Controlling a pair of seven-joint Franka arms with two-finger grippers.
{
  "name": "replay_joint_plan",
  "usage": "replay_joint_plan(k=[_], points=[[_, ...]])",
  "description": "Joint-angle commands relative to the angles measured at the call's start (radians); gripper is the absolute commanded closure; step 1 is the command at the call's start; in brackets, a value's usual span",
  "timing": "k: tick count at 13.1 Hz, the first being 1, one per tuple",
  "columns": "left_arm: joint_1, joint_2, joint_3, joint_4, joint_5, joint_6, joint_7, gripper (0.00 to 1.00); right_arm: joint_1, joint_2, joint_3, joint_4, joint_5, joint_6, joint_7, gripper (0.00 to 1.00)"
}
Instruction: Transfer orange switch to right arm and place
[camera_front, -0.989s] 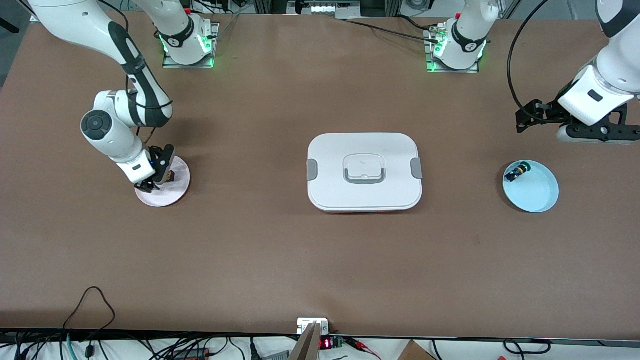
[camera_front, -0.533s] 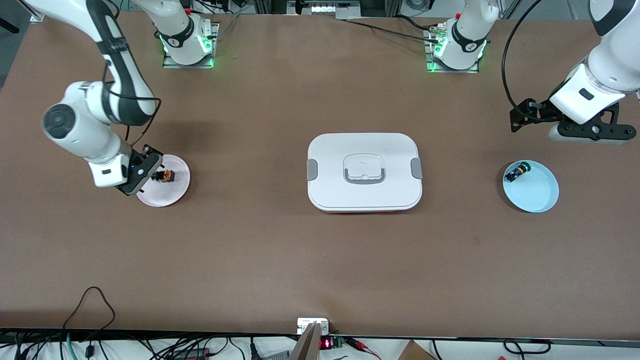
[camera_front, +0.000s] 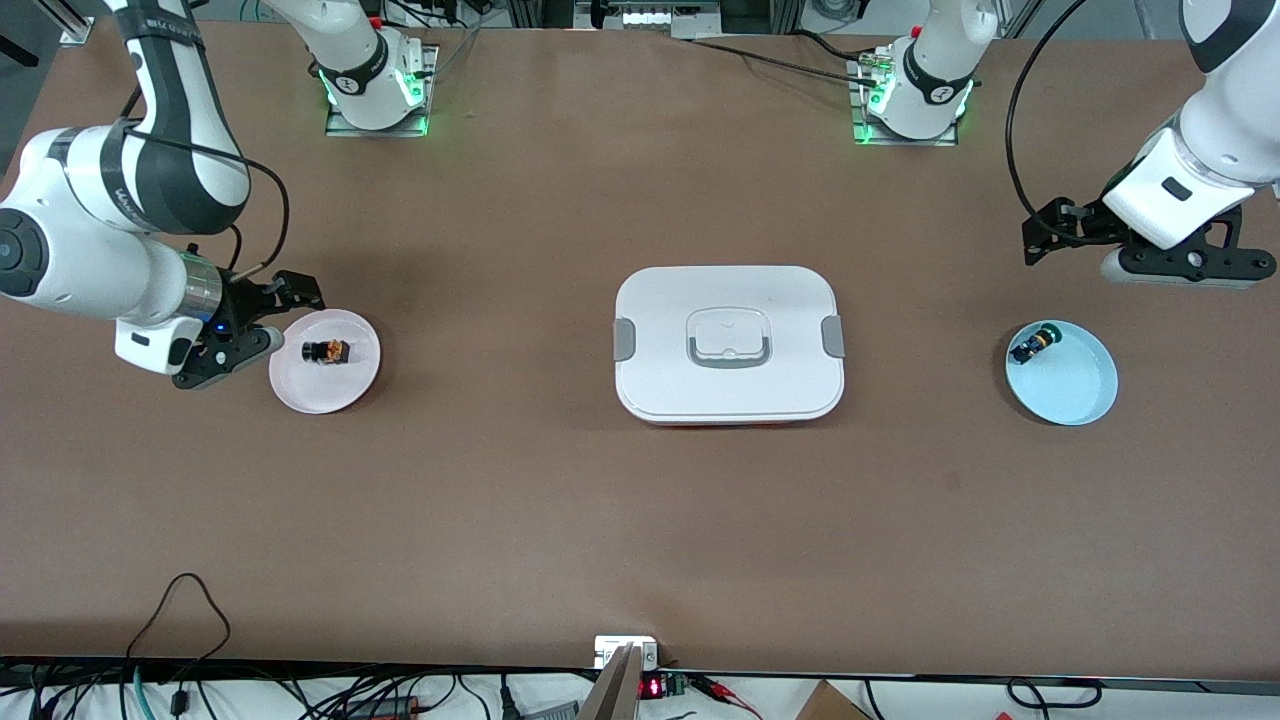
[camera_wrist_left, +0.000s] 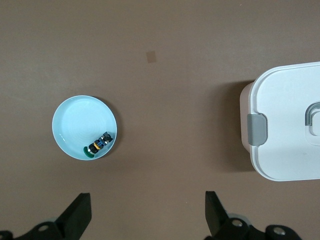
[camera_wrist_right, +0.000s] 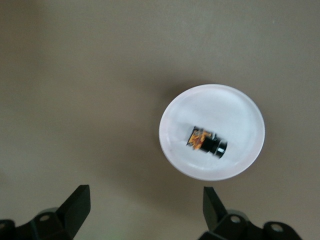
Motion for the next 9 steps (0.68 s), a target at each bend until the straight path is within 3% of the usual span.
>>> replay_joint_plan(k=[1,4,9], points=[[0.010,0.006,-0.010,0.028,-0.010,-0.011,-0.004,0.00,0.031,-0.008,0.001,0.136,-0.042,-0.188,0.241,0.00],[0.011,0.012,-0.009,0.031,-0.011,-0.011,0.001,0.00,0.074,-0.031,-0.002,0.284,-0.185,-0.311,0.258,0.00],[0.011,0.012,-0.009,0.031,-0.011,-0.011,0.001,0.00,0.019,-0.069,-0.019,0.350,-0.185,-0.266,0.280,0.00]])
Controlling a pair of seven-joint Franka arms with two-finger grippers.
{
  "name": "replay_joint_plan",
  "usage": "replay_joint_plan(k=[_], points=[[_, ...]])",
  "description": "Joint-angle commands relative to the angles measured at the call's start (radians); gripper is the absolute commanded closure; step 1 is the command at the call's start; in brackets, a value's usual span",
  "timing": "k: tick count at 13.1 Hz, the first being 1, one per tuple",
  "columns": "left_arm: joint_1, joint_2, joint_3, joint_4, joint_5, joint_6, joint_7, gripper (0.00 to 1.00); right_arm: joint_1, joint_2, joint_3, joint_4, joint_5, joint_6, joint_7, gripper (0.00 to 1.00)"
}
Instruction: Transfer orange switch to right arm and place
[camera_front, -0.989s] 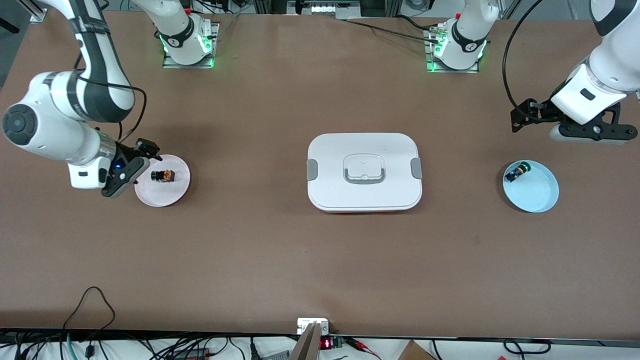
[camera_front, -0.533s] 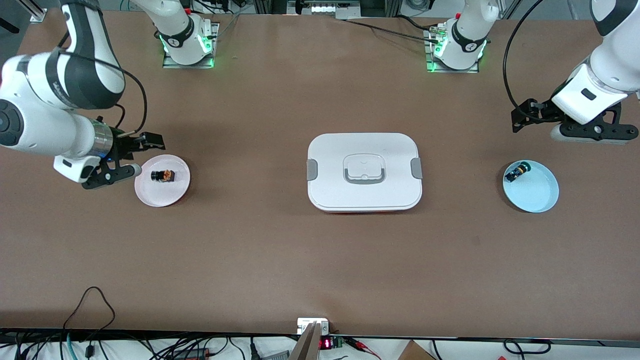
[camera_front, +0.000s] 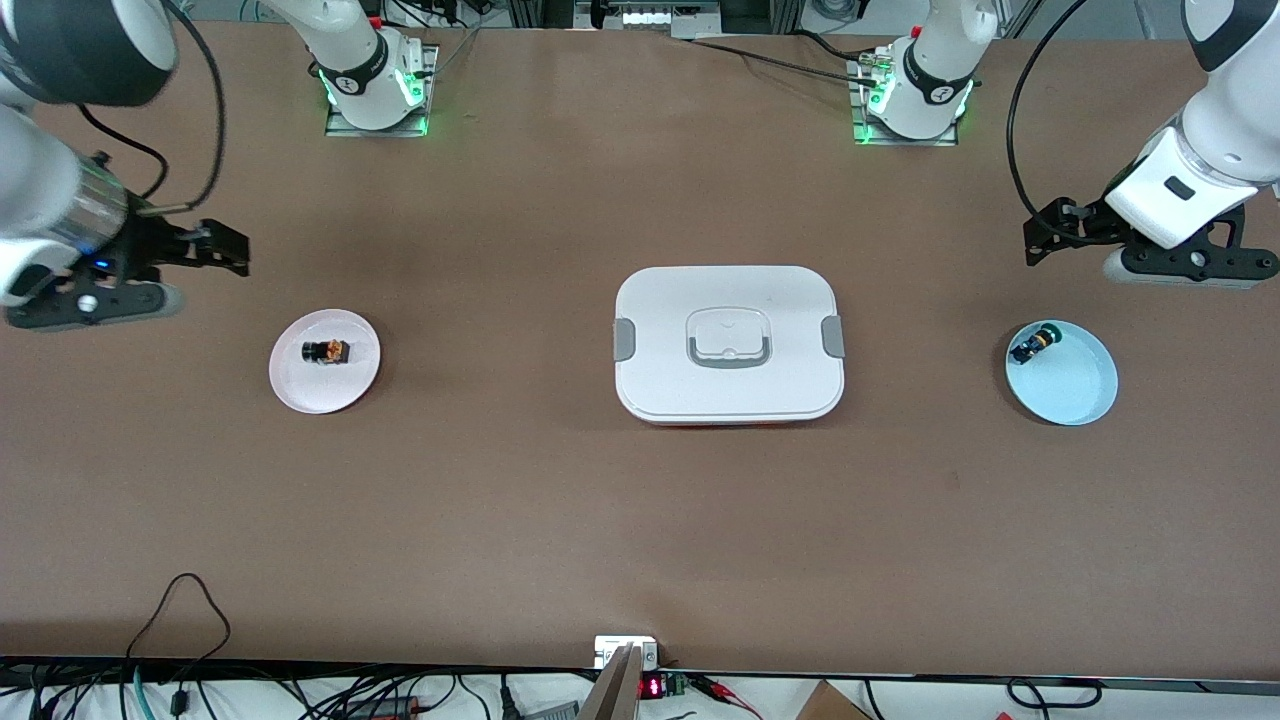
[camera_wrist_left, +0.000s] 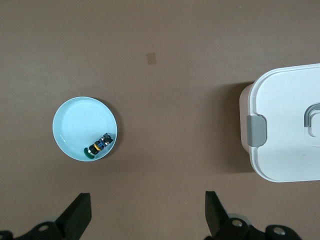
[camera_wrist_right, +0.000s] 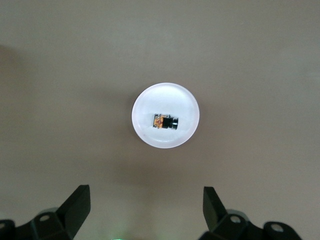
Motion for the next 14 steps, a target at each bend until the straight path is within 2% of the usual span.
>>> replay_joint_plan(k=[1,3,6,11,14], points=[[0.011,0.010,-0.008,0.024,-0.011,-0.011,0.001,0.00,-0.028,-0.007,0.002,0.003,-0.004,0.010,0.047,0.00],[0.011,0.010,-0.008,0.024,-0.011,-0.011,0.001,0.00,-0.030,-0.042,0.002,-0.072,-0.004,0.043,0.105,0.00],[0.012,0.011,-0.008,0.024,-0.011,-0.008,0.002,0.00,-0.038,-0.173,0.002,-0.289,-0.007,0.220,0.087,0.00],[0.012,0.011,-0.008,0.024,-0.011,-0.013,0.004,0.00,-0.044,-0.175,-0.001,-0.209,0.002,0.127,0.093,0.00],[0.014,0.010,-0.008,0.024,-0.011,-0.016,0.004,0.00,-0.044,-0.176,-0.007,-0.206,0.039,0.122,0.082,0.00]])
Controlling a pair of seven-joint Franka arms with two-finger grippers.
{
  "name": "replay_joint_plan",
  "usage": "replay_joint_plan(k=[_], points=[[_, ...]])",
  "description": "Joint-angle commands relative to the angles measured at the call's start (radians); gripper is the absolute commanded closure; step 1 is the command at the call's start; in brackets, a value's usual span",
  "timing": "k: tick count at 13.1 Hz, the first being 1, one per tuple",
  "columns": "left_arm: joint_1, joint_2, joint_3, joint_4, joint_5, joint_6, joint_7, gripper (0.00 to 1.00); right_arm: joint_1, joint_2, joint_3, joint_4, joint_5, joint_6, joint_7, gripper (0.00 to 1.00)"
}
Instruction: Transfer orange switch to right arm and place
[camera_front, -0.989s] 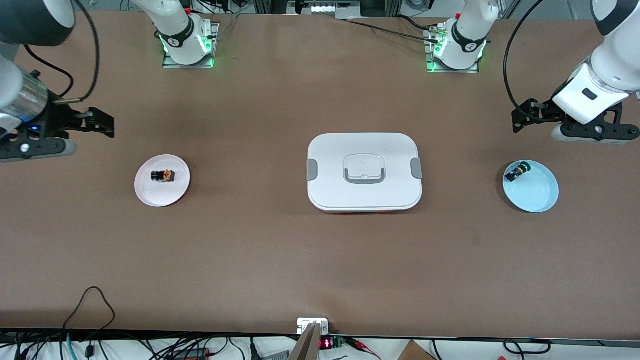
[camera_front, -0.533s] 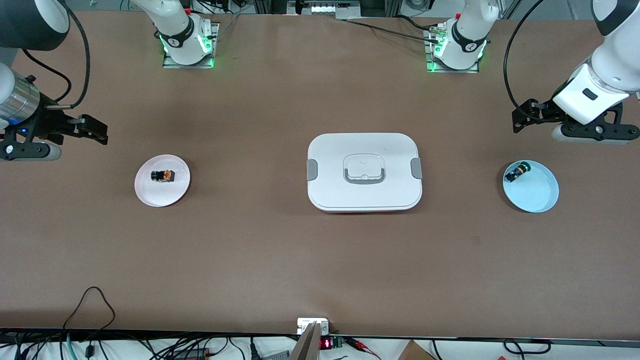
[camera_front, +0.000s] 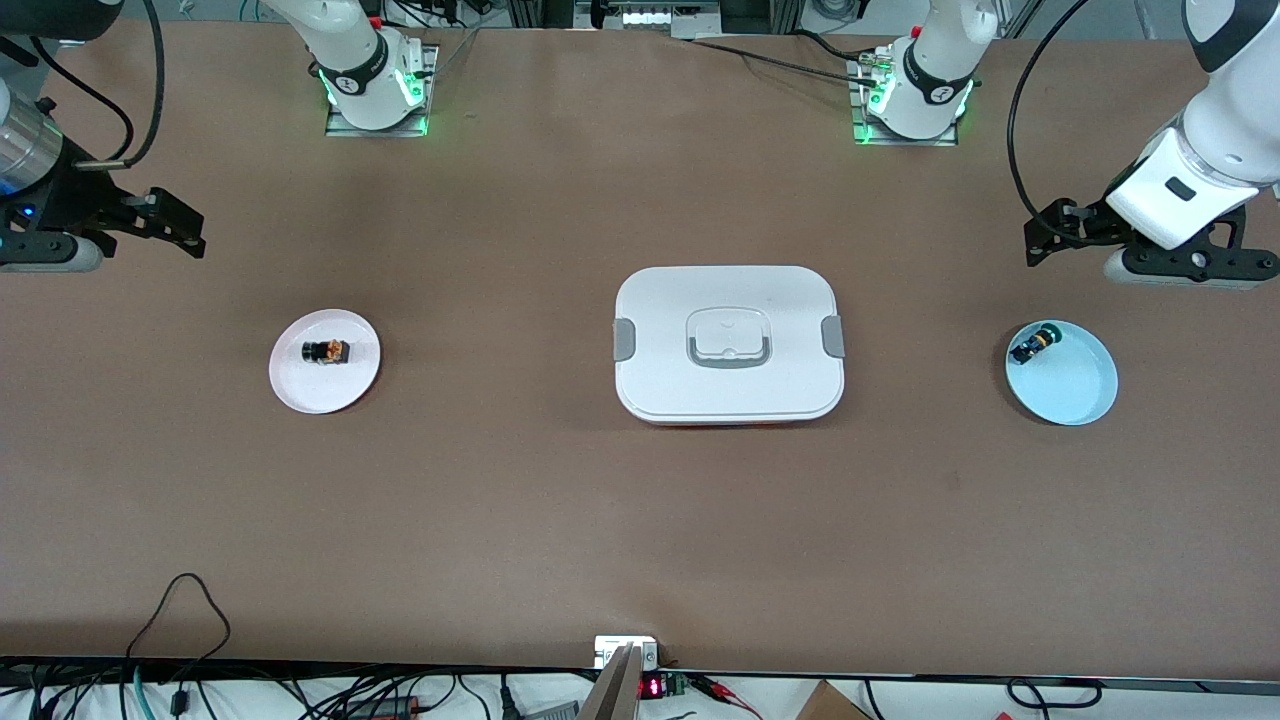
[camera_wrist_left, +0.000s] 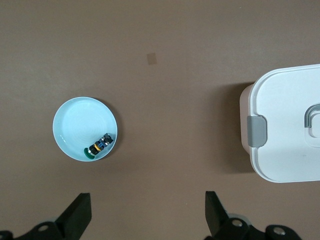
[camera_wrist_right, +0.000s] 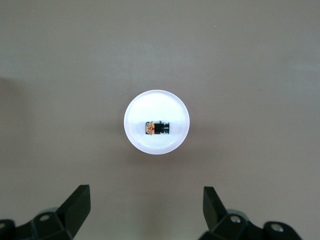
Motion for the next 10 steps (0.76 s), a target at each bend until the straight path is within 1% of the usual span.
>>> replay_joint_plan(k=[1,5,10], points=[[0.013,0.009,-0.008,0.023,-0.011,-0.016,0.004,0.00,-0.004,-0.001,0.002,0.014,0.024,-0.026,-0.005,0.00],[0.013,0.009,-0.008,0.023,-0.011,-0.019,0.004,0.00,-0.006,0.016,0.003,0.065,0.024,-0.044,-0.056,0.00],[0.013,0.009,-0.008,0.023,-0.011,-0.019,0.004,0.00,-0.003,0.017,0.006,0.066,0.024,-0.044,-0.058,0.00]])
